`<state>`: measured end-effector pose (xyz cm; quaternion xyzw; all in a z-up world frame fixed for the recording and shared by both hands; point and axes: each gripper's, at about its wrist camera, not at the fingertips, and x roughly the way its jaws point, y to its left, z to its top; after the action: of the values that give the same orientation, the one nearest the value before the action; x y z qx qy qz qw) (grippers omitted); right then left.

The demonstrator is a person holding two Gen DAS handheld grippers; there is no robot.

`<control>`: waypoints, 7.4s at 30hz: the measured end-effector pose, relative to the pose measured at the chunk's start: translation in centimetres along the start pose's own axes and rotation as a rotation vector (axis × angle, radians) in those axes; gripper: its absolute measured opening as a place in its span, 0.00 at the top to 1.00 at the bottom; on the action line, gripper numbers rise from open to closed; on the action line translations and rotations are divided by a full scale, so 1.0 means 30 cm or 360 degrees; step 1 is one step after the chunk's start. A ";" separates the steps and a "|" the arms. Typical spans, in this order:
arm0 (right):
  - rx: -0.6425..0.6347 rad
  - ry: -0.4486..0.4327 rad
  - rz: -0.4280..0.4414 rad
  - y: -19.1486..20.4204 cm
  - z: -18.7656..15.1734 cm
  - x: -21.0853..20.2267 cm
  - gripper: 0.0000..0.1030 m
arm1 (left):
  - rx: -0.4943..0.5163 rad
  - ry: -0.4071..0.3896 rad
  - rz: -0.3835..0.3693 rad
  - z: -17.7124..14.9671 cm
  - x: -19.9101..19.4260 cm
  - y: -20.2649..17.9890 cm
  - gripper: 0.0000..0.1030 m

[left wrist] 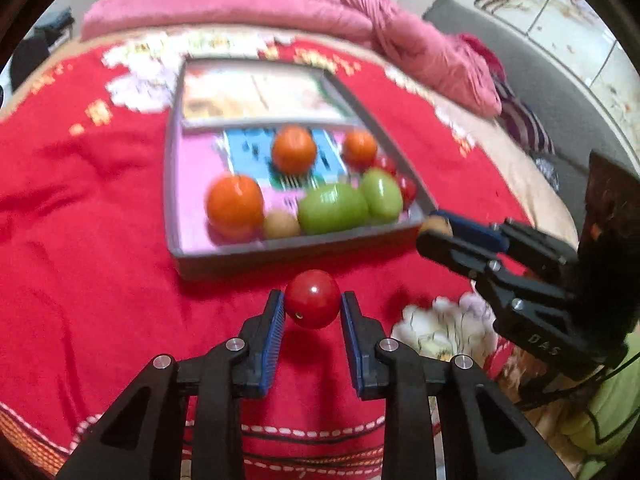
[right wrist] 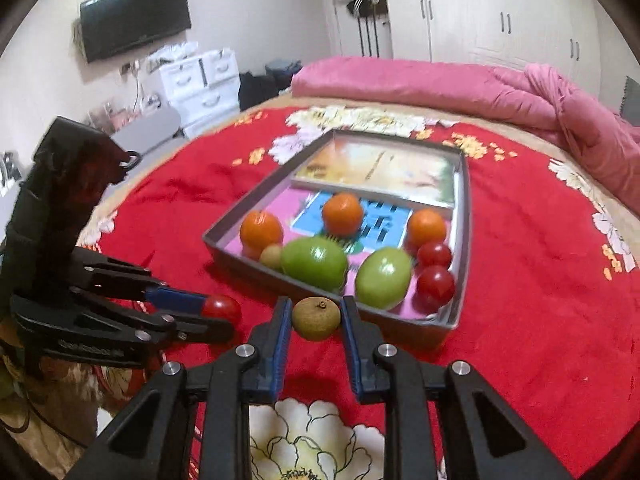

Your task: Organize fruits

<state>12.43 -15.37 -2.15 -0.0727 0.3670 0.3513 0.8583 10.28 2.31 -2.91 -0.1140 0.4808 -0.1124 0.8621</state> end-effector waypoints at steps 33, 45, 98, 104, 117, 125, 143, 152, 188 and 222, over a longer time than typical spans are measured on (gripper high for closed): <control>0.0177 -0.0107 -0.0265 -0.171 0.054 -0.012 0.76 | -0.0053 -0.0130 0.0274 0.098 0.026 0.135 0.72; 0.0134 -0.0024 -0.0245 -0.156 0.046 0.055 0.76 | -0.0054 -0.0115 0.0265 0.098 0.039 0.134 0.72; 0.0173 0.0011 -0.0244 -0.162 0.029 0.069 0.50 | -0.0082 -0.0103 0.0229 0.094 0.050 0.141 0.71; 0.0189 0.0005 -0.0259 -0.169 0.029 0.063 0.47 | -0.0103 -0.0104 0.0207 0.094 0.047 0.143 0.70; 0.0218 -0.0018 -0.0282 -0.176 0.029 0.047 0.36 | -0.0107 -0.0122 0.0176 0.096 0.031 0.137 0.59; 0.0216 -0.0024 -0.0290 -0.172 0.029 0.039 0.31 | -0.0098 -0.0150 0.0180 0.097 0.010 0.130 0.52; 0.0206 -0.0142 -0.0337 -0.123 0.031 -0.060 0.05 | -0.0119 -0.0227 0.0278 0.075 -0.080 0.101 0.25; 0.0167 -0.0249 -0.0277 -0.035 0.035 -0.158 0.02 | -0.0125 -0.0184 0.0319 0.013 -0.122 0.029 0.24; 0.0289 -0.0059 -0.0314 0.066 -0.096 -0.219 0.01 | -0.0202 -0.0141 0.0318 -0.150 -0.163 -0.065 0.24; 0.0273 -0.0062 -0.0322 0.071 -0.099 -0.214 0.01 | -0.0187 -0.0174 0.0320 -0.143 -0.174 -0.071 0.24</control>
<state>6.21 -18.45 0.38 -0.0288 0.3698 0.2315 0.8994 3.76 1.50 -0.26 -0.1216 0.4479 0.0094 0.8857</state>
